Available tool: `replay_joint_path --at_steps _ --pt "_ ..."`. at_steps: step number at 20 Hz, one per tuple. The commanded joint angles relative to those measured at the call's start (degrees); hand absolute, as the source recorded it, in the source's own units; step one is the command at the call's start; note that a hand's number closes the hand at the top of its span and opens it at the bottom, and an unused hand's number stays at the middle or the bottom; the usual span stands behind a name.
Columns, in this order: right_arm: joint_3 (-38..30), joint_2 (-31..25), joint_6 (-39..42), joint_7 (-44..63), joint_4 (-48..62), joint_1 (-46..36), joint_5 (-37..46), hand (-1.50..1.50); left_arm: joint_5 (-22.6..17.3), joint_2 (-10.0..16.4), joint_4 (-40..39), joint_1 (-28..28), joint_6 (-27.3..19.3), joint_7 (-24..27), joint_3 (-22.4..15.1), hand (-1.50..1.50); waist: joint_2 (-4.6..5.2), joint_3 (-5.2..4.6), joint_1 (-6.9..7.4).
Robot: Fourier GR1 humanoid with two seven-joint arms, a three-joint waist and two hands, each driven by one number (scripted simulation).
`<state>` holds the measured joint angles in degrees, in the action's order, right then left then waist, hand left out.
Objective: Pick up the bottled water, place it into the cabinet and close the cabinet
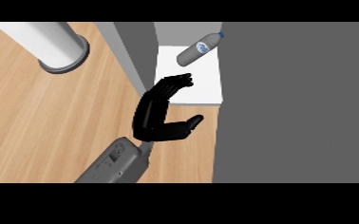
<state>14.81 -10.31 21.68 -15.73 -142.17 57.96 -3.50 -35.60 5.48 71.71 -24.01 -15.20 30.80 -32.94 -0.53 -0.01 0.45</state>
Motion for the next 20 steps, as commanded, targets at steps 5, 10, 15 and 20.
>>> replay_joint_path --at_steps 5,10,15,20 --pt "-0.01 -9.07 7.24 1.76 -6.18 0.85 3.8 1.5 0.37 8.16 16.14 13.29 -0.38 -2.09 -1.37 1.5 0.01 -0.02 0.4" --pt "5.78 -11.12 9.44 0.19 -9.63 0.76 9.96 1.5 -0.88 13.75 23.04 20.17 -0.18 -2.14 1.39 -1.5 -0.28 -0.11 0.03" --pt "9.78 -11.79 9.19 -0.13 -10.12 -0.6 12.33 1.5 -5.15 19.28 27.29 27.76 4.36 -0.92 6.0 -1.5 -0.23 -0.19 0.12" --pt "19.4 -15.51 11.92 4.31 -10.64 -2.69 15.13 1.5 -8.19 20.8 31.96 32.4 5.6 -1.63 7.32 -1.5 -0.6 -0.42 1.08"
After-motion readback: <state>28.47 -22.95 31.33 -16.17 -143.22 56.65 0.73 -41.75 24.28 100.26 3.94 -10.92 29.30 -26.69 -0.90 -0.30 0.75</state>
